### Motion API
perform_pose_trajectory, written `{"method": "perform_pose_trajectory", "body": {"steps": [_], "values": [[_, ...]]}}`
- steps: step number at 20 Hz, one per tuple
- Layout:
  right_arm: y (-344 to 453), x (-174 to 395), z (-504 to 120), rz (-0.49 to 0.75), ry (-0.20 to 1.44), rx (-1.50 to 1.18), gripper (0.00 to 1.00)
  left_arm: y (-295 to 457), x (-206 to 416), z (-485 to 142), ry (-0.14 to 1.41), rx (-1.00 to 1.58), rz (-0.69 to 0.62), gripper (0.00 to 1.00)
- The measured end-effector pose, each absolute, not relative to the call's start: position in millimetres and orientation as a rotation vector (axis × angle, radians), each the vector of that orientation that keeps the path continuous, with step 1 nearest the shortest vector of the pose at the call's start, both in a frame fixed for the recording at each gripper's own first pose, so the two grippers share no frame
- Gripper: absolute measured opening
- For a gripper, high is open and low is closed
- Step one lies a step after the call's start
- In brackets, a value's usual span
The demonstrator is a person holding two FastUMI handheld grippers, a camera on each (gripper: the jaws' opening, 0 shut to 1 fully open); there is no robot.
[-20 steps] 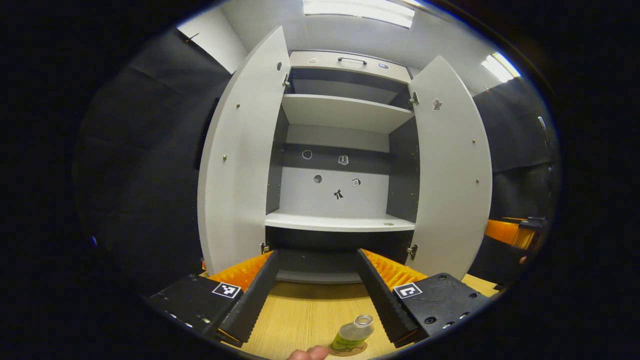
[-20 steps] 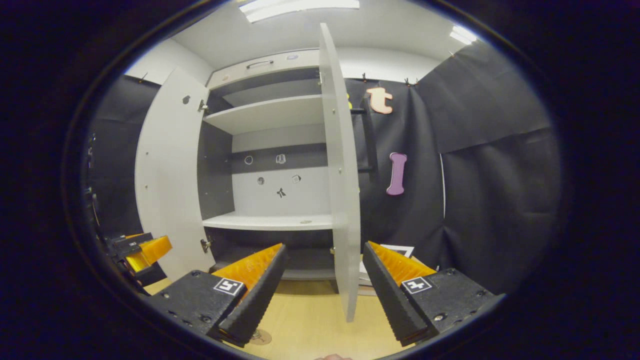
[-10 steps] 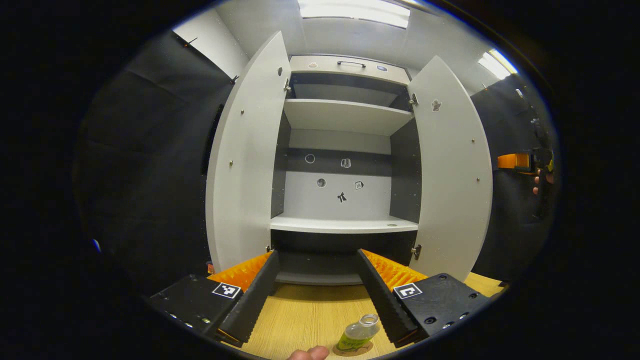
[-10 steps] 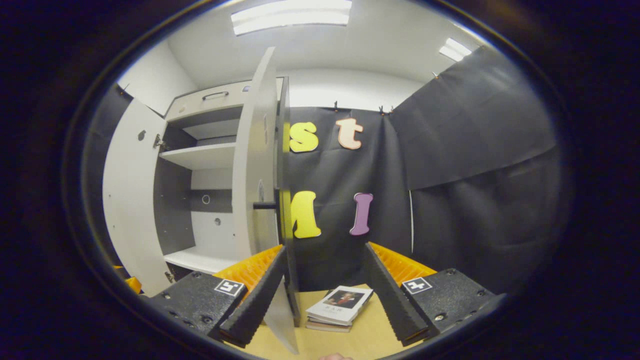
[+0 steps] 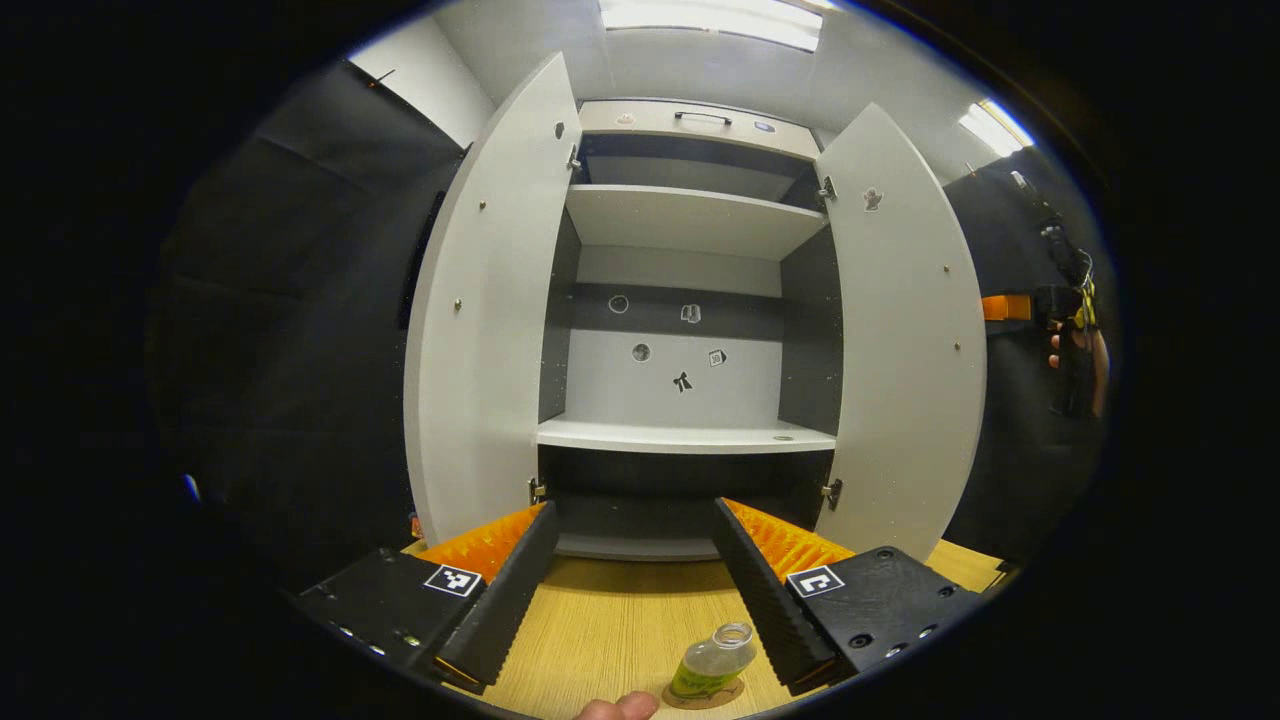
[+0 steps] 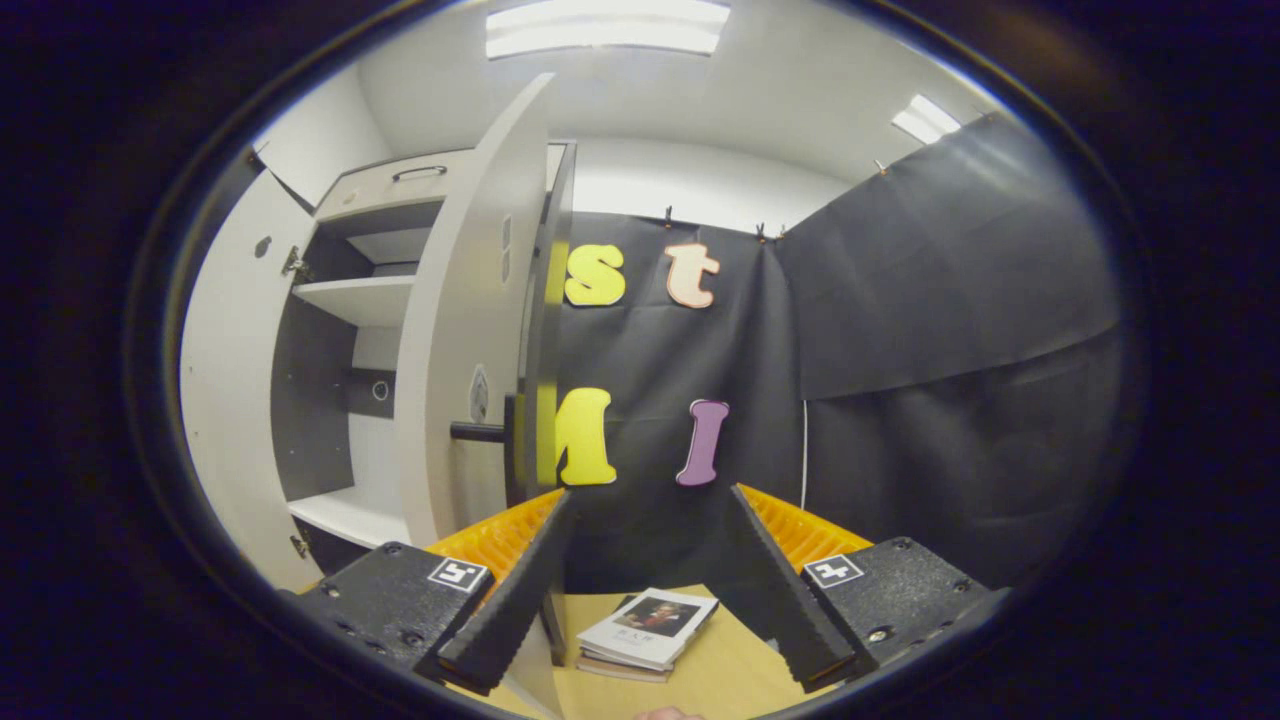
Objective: Grasp the bottle in the cabinet with the left hand and place it on the coaster, then close the right door with the right hand and the left door with the left hand.
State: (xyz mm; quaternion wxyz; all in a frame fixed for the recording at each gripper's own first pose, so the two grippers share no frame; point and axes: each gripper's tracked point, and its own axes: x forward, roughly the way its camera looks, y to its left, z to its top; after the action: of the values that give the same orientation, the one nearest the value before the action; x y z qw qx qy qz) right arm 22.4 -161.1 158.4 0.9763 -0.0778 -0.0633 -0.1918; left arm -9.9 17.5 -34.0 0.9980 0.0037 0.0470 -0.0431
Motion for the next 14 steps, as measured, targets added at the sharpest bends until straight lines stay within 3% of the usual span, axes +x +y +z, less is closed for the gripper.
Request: {"method": "perform_pose_trajectory", "body": {"steps": [14], "values": [[-141.6,25.0,154.3,-0.365,-0.109,-0.167,0.98,15.3,-3.1,-28.1,0.087,-0.030,-0.112,0.95]]}}
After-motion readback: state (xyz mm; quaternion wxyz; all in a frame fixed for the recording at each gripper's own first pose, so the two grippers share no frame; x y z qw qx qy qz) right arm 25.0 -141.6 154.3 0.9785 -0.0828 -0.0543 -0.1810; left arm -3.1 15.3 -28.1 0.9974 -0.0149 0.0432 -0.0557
